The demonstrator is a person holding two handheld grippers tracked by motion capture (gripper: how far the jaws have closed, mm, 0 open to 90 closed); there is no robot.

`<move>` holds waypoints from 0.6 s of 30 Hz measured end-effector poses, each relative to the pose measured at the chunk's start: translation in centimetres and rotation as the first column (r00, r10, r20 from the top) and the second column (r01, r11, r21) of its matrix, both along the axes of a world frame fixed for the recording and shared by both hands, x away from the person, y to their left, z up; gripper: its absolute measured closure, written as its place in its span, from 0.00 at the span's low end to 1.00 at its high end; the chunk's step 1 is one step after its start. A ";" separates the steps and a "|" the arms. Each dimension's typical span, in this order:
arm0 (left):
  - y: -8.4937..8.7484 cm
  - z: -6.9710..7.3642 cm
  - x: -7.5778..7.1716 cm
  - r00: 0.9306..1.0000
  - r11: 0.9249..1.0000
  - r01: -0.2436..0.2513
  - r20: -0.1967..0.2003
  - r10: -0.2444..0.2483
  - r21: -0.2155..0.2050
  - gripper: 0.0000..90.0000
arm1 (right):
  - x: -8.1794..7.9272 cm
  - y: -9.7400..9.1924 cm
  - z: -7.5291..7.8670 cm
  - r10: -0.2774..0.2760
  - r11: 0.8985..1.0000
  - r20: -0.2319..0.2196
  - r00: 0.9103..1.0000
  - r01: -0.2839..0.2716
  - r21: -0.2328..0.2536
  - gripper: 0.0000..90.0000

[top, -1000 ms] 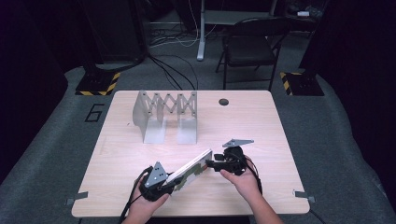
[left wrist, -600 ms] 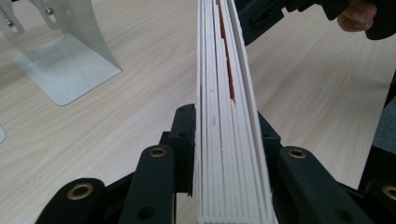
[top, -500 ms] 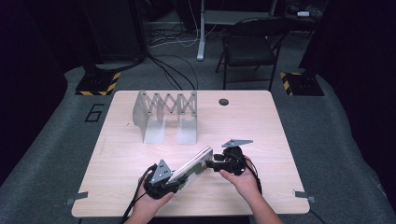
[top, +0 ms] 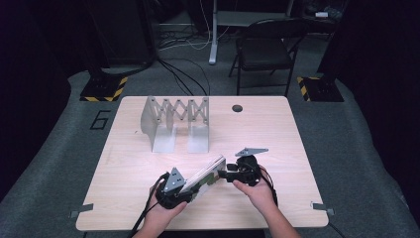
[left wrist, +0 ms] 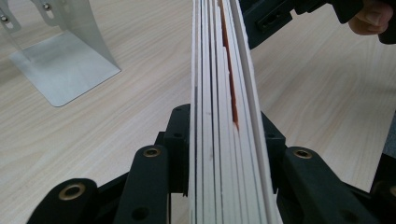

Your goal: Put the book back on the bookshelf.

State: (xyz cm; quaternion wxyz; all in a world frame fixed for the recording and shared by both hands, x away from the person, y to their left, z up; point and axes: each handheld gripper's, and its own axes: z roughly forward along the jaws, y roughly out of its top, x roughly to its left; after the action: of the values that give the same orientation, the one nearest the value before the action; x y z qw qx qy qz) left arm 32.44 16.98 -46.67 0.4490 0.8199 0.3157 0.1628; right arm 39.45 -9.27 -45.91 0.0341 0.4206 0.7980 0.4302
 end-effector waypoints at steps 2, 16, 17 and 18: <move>-0.1 0.0 0.0 1.000 1.000 -0.003 0.002 0.003 0.005 0.73 | 0.0 0.0 0.0 0.000 1.000 0.000 1.000 0.000 0.001 0.54; -0.4 -0.3 0.2 1.000 0.999 0.006 -0.012 -0.005 0.037 0.78 | 0.0 0.0 0.0 -0.001 1.000 -0.005 1.000 0.001 0.004 0.54; -0.4 -0.3 0.2 1.000 0.999 0.009 -0.016 -0.009 0.037 0.79 | 0.0 0.0 0.0 -0.001 1.000 -0.004 1.000 0.001 0.004 0.54; -0.4 -0.2 0.2 1.000 0.999 0.011 -0.018 -0.010 0.038 0.80 | 0.0 0.0 0.0 -0.001 1.000 -0.005 1.000 0.001 0.005 0.54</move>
State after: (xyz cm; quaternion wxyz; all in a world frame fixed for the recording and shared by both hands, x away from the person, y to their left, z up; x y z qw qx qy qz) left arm 32.67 16.57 -46.90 0.4313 0.8314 0.3121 0.1592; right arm 39.45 -9.26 -45.94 0.0314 0.4219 0.7970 0.4311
